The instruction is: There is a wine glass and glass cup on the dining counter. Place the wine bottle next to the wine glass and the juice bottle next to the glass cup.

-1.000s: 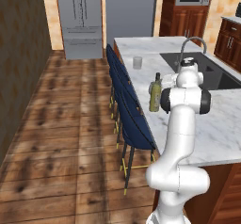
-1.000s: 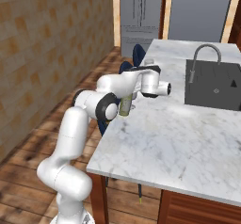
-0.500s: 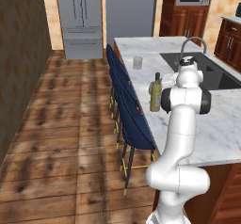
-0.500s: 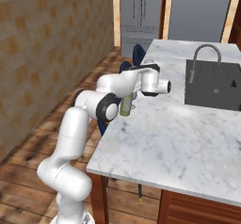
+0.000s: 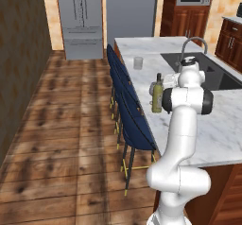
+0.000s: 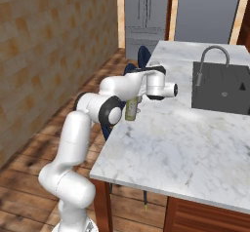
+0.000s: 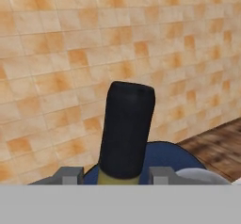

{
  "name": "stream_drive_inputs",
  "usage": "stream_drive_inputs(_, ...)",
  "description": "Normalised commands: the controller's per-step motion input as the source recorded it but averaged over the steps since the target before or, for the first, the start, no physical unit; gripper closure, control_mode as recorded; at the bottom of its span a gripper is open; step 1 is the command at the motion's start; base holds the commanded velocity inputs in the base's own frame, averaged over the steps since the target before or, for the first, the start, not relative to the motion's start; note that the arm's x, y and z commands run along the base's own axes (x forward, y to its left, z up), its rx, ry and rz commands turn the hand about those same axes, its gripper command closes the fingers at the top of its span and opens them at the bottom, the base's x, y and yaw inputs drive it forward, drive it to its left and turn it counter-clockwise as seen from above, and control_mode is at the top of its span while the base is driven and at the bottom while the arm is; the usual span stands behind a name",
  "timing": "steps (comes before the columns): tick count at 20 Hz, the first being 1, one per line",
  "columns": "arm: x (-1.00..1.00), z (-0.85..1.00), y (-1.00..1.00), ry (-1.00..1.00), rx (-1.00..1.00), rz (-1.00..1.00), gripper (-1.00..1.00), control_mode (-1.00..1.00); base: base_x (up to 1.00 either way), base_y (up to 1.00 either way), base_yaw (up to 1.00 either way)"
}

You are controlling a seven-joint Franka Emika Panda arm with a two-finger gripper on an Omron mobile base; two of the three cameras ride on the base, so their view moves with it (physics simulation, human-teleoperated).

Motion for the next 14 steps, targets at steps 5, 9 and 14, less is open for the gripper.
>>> stream_drive_inputs(5,0.00,-0.01,0.00,-0.05,0.00,0.00,1.00,-1.00,0.00,0.00,0.00)
stream_drive_inputs(9,0.00,-0.03,0.00,-0.12,0.00,0.00,1.00,-1.00,0.00,0.00,0.00)
stream_drive_inputs(14,0.00,-0.06,0.00,-0.15,0.00,0.00,1.00,-1.00,0.00,0.00,0.00)
